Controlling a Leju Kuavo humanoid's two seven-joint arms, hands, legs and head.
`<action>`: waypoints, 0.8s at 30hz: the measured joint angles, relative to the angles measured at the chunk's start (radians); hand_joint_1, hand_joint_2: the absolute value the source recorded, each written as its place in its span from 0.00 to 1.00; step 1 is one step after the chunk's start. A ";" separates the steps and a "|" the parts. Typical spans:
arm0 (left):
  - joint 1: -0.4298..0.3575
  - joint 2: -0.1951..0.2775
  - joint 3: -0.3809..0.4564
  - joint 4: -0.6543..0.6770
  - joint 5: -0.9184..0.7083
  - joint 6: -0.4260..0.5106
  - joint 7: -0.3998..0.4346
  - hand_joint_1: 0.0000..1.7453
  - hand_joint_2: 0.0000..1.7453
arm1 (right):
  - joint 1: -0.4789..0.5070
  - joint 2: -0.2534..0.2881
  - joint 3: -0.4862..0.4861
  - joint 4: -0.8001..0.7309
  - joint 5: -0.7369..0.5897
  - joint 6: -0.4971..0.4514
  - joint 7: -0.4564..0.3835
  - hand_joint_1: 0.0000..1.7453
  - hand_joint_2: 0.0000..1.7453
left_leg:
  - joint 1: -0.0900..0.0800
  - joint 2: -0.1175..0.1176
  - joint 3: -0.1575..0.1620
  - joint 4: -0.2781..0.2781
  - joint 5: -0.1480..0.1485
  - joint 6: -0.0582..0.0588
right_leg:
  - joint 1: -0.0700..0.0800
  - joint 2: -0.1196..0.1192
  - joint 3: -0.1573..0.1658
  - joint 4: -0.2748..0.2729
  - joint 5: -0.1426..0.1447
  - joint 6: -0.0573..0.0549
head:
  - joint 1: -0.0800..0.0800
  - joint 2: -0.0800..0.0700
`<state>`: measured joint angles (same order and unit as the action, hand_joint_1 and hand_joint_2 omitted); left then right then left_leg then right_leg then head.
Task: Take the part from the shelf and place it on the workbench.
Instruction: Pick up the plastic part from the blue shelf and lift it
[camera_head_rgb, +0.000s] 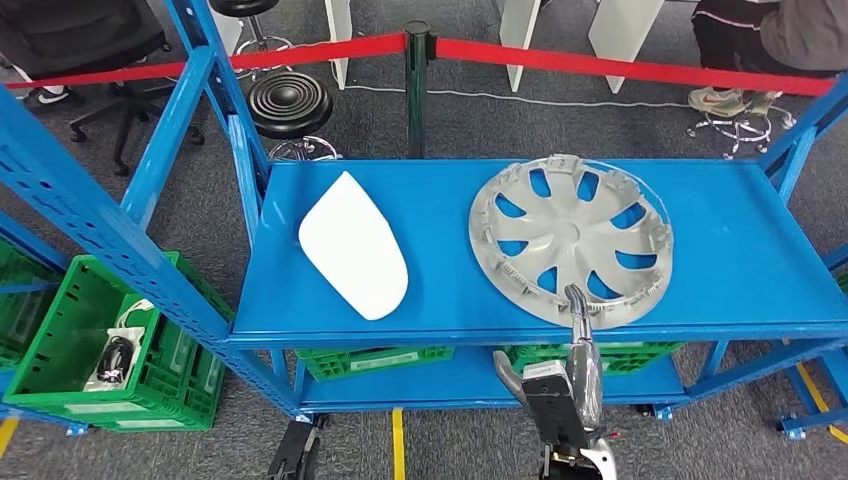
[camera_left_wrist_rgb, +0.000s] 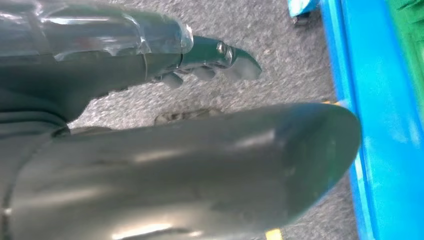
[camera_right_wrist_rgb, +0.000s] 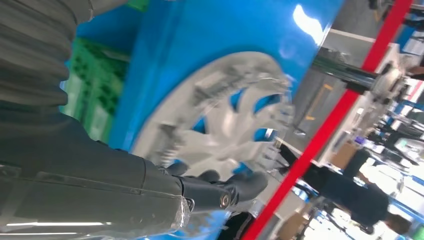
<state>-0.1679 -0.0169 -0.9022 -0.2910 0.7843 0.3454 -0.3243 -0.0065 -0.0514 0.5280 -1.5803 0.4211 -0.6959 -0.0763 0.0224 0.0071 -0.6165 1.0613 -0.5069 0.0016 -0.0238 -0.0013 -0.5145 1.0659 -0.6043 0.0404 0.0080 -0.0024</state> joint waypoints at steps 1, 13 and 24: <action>-0.001 0.000 0.000 0.000 -0.001 0.000 0.002 0.00 0.00 | -0.001 0.000 0.000 0.000 0.001 0.000 0.001 0.00 1.00 | -0.001 0.000 0.006 0.000 -0.005 0.006 | 0.000 0.000 -0.030 0.058 -0.023 0.002 | 0.002 0.000; -0.005 -0.012 -0.005 0.001 -0.044 -0.021 0.048 0.00 0.00 | -0.069 -0.049 0.013 0.011 0.182 0.009 0.201 0.00 1.00 | -0.019 -0.011 0.057 -0.005 -0.055 0.011 | 0.035 0.006 -0.107 -0.020 0.125 -0.034 | 0.009 0.000; -0.040 -0.007 -0.057 0.000 -0.133 -0.054 0.132 0.00 0.00 | -0.313 -0.240 0.019 0.110 0.570 0.342 0.504 0.00 1.00 | -0.021 -0.010 0.065 -0.022 -0.048 0.003 | 0.032 0.008 -0.105 -0.023 0.126 -0.036 | 0.004 0.000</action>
<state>-0.2081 -0.0241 -0.9589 -0.2905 0.6510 0.2913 -0.1919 -0.3197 -0.2914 0.5467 -1.4703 0.9909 -0.3543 0.4273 0.0012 -0.0031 -0.5510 1.0398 -0.5548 0.0044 0.0081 0.0070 -0.6198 1.0433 -0.4782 0.0046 0.0117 -0.0023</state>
